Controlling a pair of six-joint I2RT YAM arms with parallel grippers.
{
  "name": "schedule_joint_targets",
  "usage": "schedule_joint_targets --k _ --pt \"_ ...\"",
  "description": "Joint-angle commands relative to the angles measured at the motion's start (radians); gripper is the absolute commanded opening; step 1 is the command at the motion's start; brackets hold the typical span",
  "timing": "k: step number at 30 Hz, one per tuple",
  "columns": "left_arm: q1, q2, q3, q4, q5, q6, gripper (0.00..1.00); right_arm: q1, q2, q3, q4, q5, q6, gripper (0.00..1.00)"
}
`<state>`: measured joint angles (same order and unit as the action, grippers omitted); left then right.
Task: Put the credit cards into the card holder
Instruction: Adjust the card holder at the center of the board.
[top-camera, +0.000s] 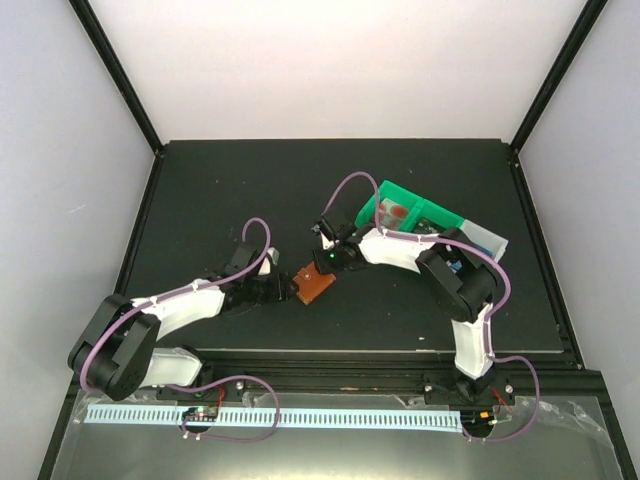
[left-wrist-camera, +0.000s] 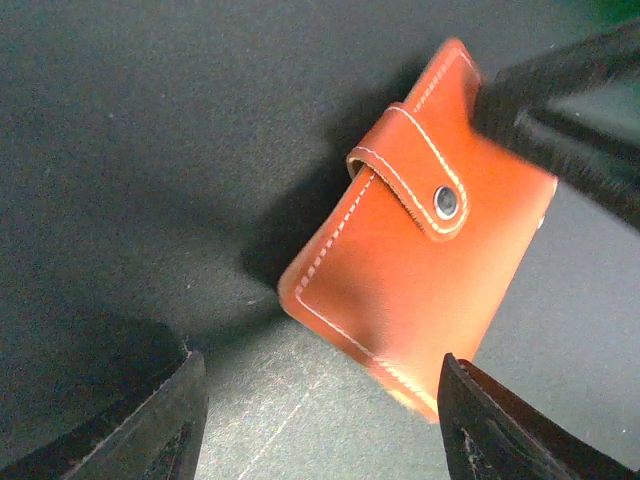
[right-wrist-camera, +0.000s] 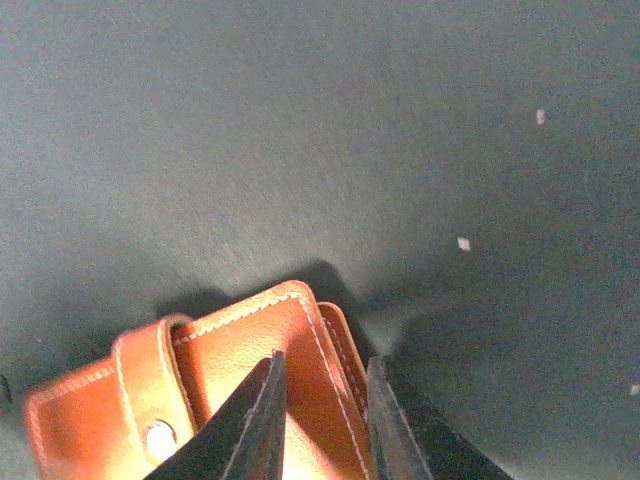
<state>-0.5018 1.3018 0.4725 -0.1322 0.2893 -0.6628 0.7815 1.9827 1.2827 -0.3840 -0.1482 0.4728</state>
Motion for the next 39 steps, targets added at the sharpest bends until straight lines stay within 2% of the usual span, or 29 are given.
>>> schedule_joint_targets --k 1,6,10,14,16,19,22,27,31,34,36,39 --pt "-0.006 -0.015 -0.001 0.051 0.027 -0.025 0.63 0.011 -0.041 -0.084 -0.018 -0.031 -0.001 0.22" --pt "-0.006 -0.046 -0.016 0.073 0.036 -0.05 0.54 0.016 -0.129 -0.232 0.06 -0.114 0.085 0.16" --pt "-0.005 -0.061 -0.038 0.084 0.019 -0.084 0.51 0.022 -0.189 -0.363 0.21 -0.258 0.205 0.16" --pt "-0.005 -0.082 -0.05 0.075 -0.007 -0.101 0.46 0.023 -0.233 -0.418 0.322 -0.397 0.282 0.18" --pt "-0.005 -0.092 -0.051 0.063 -0.012 -0.103 0.44 0.024 -0.263 -0.404 0.285 -0.346 0.256 0.23" --pt "-0.005 -0.116 -0.053 0.04 -0.018 -0.114 0.43 0.023 -0.291 -0.34 0.158 -0.172 0.142 0.33" --pt "-0.005 -0.157 -0.057 -0.011 -0.036 -0.127 0.48 0.023 -0.286 -0.273 0.07 -0.078 0.024 0.38" --pt "-0.032 -0.214 -0.089 -0.099 -0.018 -0.192 0.6 0.022 -0.236 -0.207 0.018 -0.128 -0.087 0.45" --pt "-0.095 -0.215 -0.13 -0.07 0.006 -0.262 0.6 0.023 -0.19 -0.177 -0.009 -0.164 -0.089 0.49" --pt "-0.118 -0.179 -0.145 -0.001 0.028 -0.292 0.53 0.023 -0.171 -0.177 -0.01 -0.193 -0.063 0.5" --pt "-0.125 -0.149 -0.128 0.01 0.026 -0.292 0.45 0.022 -0.169 -0.193 -0.003 -0.206 -0.039 0.49" --pt "-0.13 -0.115 -0.098 0.022 0.006 -0.276 0.3 0.023 -0.187 -0.24 0.029 -0.211 0.003 0.41"
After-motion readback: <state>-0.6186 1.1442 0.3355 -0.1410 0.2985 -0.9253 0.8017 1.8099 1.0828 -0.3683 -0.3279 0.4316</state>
